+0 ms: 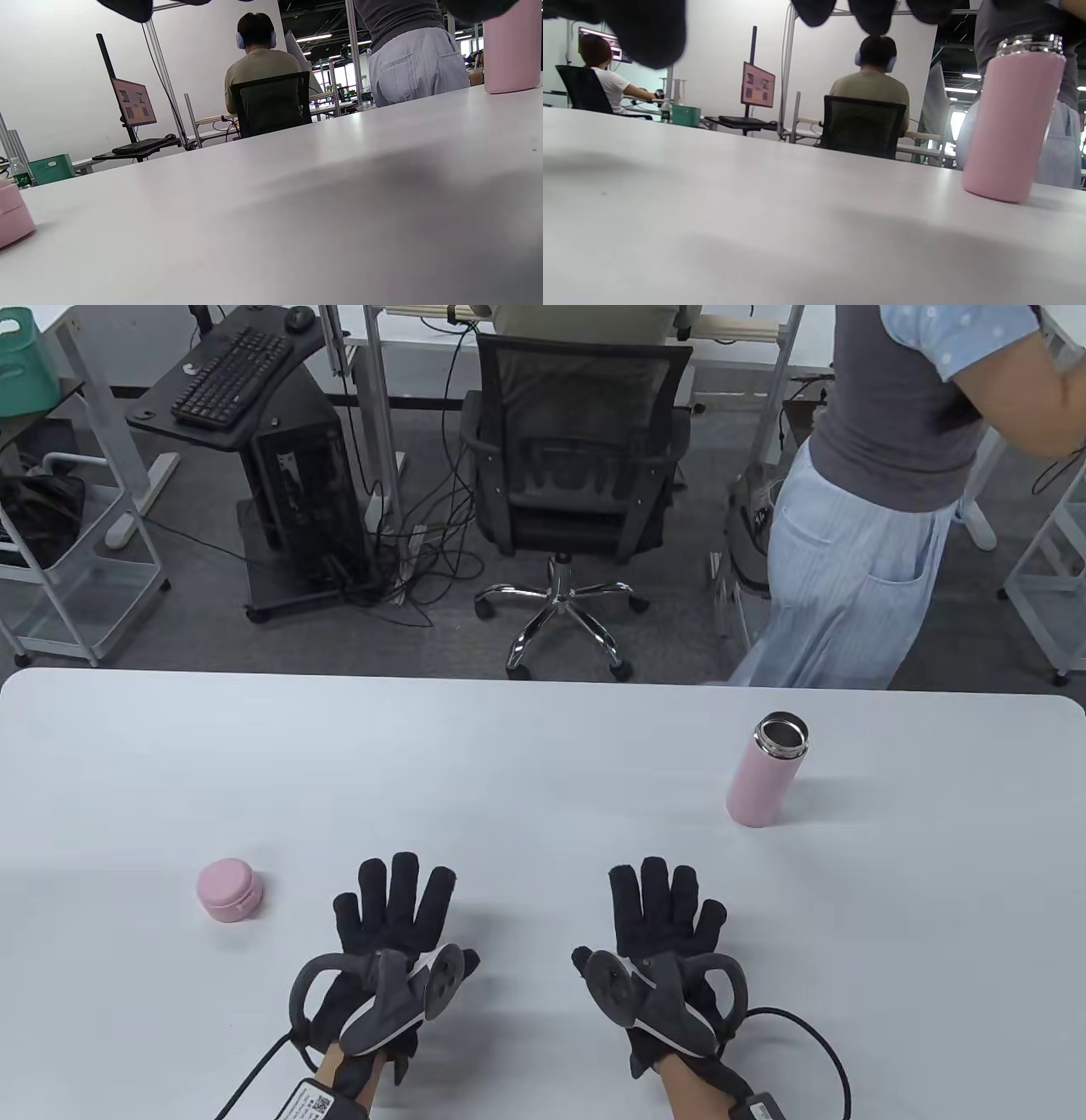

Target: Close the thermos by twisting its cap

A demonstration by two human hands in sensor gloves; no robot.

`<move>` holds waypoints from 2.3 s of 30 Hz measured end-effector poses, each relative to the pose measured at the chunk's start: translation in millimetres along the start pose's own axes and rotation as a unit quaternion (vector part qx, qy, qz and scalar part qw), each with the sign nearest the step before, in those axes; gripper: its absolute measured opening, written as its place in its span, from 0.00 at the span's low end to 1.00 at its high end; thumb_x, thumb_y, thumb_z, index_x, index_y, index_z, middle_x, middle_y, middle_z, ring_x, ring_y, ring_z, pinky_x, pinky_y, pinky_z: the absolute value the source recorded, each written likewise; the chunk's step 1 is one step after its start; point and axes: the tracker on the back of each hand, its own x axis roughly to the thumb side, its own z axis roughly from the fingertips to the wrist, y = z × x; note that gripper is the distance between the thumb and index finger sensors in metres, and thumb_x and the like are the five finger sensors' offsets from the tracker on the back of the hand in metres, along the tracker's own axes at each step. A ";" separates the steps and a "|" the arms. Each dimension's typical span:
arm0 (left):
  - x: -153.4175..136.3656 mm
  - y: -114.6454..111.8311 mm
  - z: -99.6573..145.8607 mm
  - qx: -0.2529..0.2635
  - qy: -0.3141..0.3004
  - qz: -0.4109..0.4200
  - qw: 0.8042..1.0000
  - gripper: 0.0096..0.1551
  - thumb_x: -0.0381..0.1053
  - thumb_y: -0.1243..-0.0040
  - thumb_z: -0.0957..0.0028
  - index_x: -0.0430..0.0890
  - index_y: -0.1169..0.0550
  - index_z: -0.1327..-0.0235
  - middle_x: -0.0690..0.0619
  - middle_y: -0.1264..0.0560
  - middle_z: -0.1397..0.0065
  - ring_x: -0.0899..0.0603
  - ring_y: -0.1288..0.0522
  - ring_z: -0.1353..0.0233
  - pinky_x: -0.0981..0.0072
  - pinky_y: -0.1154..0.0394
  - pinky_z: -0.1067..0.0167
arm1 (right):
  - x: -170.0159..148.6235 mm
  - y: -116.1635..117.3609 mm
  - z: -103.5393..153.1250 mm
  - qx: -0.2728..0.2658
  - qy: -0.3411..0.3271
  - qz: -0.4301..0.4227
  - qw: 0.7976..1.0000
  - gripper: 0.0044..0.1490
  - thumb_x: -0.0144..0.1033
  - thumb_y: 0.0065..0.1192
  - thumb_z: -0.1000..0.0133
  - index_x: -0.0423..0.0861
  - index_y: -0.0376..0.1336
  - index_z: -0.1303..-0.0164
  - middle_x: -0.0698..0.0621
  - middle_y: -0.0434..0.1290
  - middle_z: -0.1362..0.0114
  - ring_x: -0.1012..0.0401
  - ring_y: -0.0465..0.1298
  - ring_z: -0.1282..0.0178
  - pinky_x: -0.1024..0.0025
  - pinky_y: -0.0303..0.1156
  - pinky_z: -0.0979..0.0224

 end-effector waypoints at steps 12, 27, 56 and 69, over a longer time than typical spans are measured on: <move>-0.7 9.3 4.3 0.014 -0.004 0.021 1.000 0.60 0.83 0.55 0.48 0.57 0.58 0.11 0.42 0.58 0.08 0.28 0.55 0.14 0.30 0.46 0.23 | -105.9 -0.6 -46.4 -0.048 0.185 -0.124 0.974 0.81 0.70 0.59 0.45 0.19 0.32 0.13 0.17 0.46 0.15 0.20 0.55 0.22 0.19 0.56 0.31; -9.3 9.0 1.9 0.012 0.010 0.030 0.999 0.60 0.82 0.55 0.48 0.56 0.58 0.11 0.40 0.57 0.09 0.27 0.54 0.14 0.30 0.45 0.23 | -235.6 82.0 -117.2 -0.039 0.383 -0.419 0.822 0.69 0.60 0.61 0.43 0.39 0.25 0.17 0.24 0.38 0.14 0.26 0.49 0.18 0.25 0.53 0.25; -29.8 23.1 2.3 0.009 0.055 0.020 0.998 0.59 0.82 0.54 0.48 0.56 0.57 0.11 0.39 0.55 0.09 0.27 0.52 0.15 0.30 0.44 0.24 | -198.9 23.0 -111.3 -0.140 0.211 -0.419 0.872 0.69 0.58 0.70 0.62 0.40 0.42 0.20 0.33 0.55 0.20 0.38 0.64 0.24 0.46 0.70 0.28; -130.6 -9.9 -19.5 -0.081 0.174 0.032 0.981 0.57 0.79 0.51 0.48 0.56 0.56 0.12 0.40 0.53 0.09 0.29 0.49 0.14 0.32 0.42 0.24 | -35.3 -58.9 -34.8 -0.126 0.014 -0.435 0.891 0.69 0.61 0.69 0.61 0.36 0.42 0.20 0.30 0.57 0.22 0.37 0.66 0.27 0.49 0.73 0.31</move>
